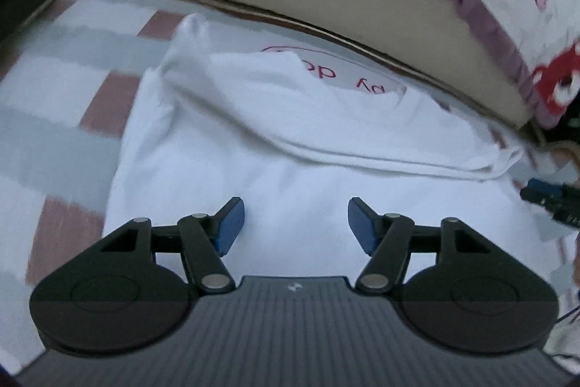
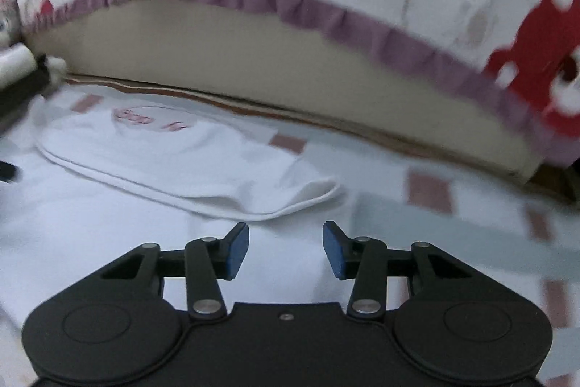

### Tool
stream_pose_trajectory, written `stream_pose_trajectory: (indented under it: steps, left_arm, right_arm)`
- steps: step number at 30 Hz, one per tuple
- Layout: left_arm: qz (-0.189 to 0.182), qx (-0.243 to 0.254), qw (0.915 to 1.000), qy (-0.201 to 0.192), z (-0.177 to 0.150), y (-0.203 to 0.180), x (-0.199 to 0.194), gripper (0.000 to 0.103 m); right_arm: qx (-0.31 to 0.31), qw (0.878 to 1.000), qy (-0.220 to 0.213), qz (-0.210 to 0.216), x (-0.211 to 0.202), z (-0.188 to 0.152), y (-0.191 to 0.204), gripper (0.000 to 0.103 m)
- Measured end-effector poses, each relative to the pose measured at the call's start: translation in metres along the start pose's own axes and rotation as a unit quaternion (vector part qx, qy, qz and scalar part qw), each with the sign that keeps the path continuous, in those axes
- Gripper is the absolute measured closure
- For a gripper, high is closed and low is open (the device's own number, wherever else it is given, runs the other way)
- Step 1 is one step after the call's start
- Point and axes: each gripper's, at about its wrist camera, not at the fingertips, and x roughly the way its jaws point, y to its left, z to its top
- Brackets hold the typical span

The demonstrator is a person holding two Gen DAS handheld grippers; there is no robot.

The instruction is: Fold clothes

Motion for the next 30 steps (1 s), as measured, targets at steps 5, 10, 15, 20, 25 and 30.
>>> stream_pose_trajectory:
  steps: [5, 10, 15, 20, 25, 30]
  left_arm:
    - [0.072, 0.108, 0.9915, 0.005, 0.019, -0.022, 0.033, 0.041]
    - [0.132, 0.165, 0.9773, -0.013, 0.039, -0.03, 0.061, 0.045]
    - [0.215, 0.14, 0.9651, -0.051, 0.073, -0.015, 0.077, 0.054]
    - [0.128, -0.005, 0.9887, -0.078, 0.098, 0.046, 0.047, 0.054]
    - [0.115, -0.017, 0.9897, -0.083, 0.094, 0.082, 0.02, 0.054]
    - [0.074, -0.005, 0.9956, -0.057, 0.089, 0.093, 0.024, 0.05]
  right_arm:
    - [-0.045, 0.999, 0.016, 0.009, 0.04, 0.003, 0.008, 0.054]
    - [-0.062, 0.998, 0.02, 0.002, 0.077, 0.016, 0.007, 0.05]
    - [0.001, 1.0, -0.012, -0.019, 0.086, 0.03, -0.025, 0.051]
    - [0.084, 0.996, -0.036, -0.013, 0.076, 0.036, -0.068, 0.05]
    - [0.172, 0.984, -0.055, 0.003, 0.069, 0.04, -0.11, 0.05]
    - [0.223, 0.972, -0.03, 0.072, 0.086, 0.031, -0.118, 0.049]
